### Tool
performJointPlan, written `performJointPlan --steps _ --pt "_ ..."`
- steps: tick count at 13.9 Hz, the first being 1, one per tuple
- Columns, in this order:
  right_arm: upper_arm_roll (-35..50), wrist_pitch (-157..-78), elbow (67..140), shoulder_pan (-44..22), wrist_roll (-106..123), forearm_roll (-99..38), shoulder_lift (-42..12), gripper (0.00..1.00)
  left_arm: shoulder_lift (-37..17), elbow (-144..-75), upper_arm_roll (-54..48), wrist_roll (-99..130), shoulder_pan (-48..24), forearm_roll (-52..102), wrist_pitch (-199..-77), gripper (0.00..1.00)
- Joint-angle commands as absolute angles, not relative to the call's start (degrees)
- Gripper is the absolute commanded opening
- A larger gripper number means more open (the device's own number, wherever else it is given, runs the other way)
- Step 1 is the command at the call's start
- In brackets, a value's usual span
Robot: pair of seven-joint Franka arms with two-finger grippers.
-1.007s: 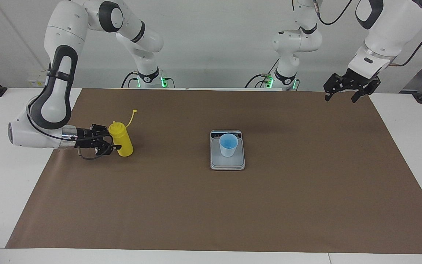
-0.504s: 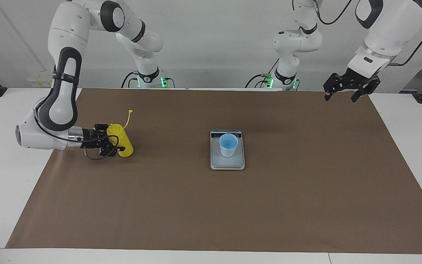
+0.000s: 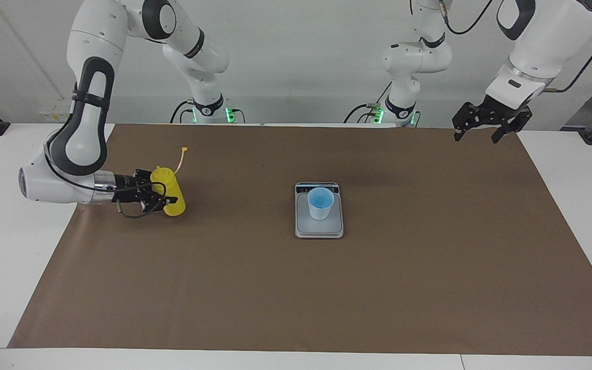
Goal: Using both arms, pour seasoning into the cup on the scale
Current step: 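Close the right gripper on the yellow bottle and lift it, then carry the yellow bottle over the cup with the right gripper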
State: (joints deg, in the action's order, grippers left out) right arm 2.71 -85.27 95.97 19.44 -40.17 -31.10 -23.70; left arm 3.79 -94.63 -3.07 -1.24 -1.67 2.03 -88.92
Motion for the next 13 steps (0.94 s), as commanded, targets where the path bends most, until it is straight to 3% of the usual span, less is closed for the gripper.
performJointPlan --steps 1,6,13 --pt "2.90 -87.80 97.21 16.97 -46.29 -31.29 -16.72 0.00 5.10 -95.62 -3.43 -1.76 -0.79 1.32 -88.24 1.00" --pt "3.43 -92.28 95.98 16.17 -57.74 -30.67 -12.31 0.00 5.01 -95.62 -3.52 -1.76 -0.88 1.41 -88.24 1.00" --pt "3.43 -103.16 96.06 9.86 -66.44 -30.32 -8.18 0.00 5.10 -95.62 -3.52 -1.76 -0.88 1.32 -88.24 1.00"
